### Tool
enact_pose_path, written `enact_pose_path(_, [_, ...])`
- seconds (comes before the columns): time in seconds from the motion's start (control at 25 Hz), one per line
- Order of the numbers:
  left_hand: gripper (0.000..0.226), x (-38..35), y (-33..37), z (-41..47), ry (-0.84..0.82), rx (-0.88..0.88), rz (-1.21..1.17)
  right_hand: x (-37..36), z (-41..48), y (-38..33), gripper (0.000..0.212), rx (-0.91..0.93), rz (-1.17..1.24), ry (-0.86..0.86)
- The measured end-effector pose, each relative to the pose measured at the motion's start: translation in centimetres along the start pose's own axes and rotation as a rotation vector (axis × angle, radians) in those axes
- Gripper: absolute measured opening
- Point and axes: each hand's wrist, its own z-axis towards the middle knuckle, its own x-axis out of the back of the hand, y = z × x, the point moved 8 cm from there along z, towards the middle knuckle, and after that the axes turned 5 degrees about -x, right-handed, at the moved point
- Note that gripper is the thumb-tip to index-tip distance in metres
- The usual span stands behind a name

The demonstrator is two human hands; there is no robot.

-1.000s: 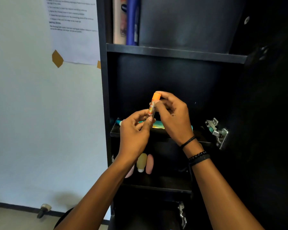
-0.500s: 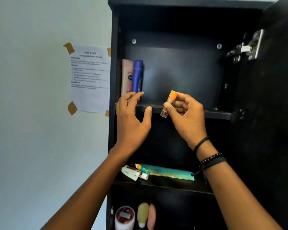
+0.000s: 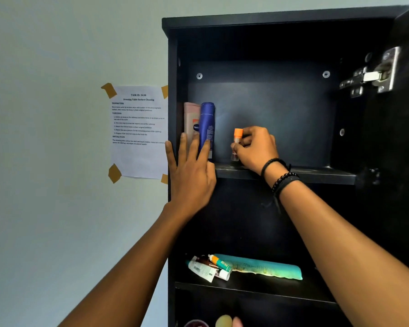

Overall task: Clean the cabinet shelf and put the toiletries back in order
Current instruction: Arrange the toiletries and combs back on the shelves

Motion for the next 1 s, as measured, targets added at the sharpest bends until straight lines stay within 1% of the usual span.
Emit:
enact_pose_path(0.12, [0.056, 0.0, 0.0, -0.1, 0.014, 0.012, -0.02, -1.0, 1.2, 0.4, 0.013, -0.031, -0.048, -0.019])
enact_pose_path(0.28, [0.054, 0.1, -0.1, -0.2, 0.037, 0.021, -0.001, -2.3, 1.5, 0.8, 0.012, -0.047, -0.078, -0.058])
enact_pose_path(0.6, [0.052, 0.1, -0.1, -0.2, 0.042, 0.027, -0.039, -2.1, 1.1, 1.1, 0.014, -0.086, -0.118, -0.064])
enact_pose_path(0.68, [0.054, 0.1, -0.1, -0.2, 0.031, 0.026, -0.042, -1.9, 1.0, 1.1, 0.017, -0.092, -0.11, -0.062])
enact_pose_path(0.84, [0.054, 0.1, -0.1, -0.2, 0.011, 0.03, -0.06, -1.6, 0.9, 1.3, 0.037, -0.128, -0.099, -0.068])
enact_pose_path(0.92, [0.054, 0.1, -0.1, -0.2, 0.001, 0.028, -0.054, -1.6, 0.8, 1.2, 0.039, -0.131, -0.105, -0.072])
enact_pose_path(1.0, [0.054, -0.1, -0.1, -0.2, -0.013, 0.026, -0.051, -1.5, 0.6, 1.1, 0.036, -0.131, -0.098, -0.071])
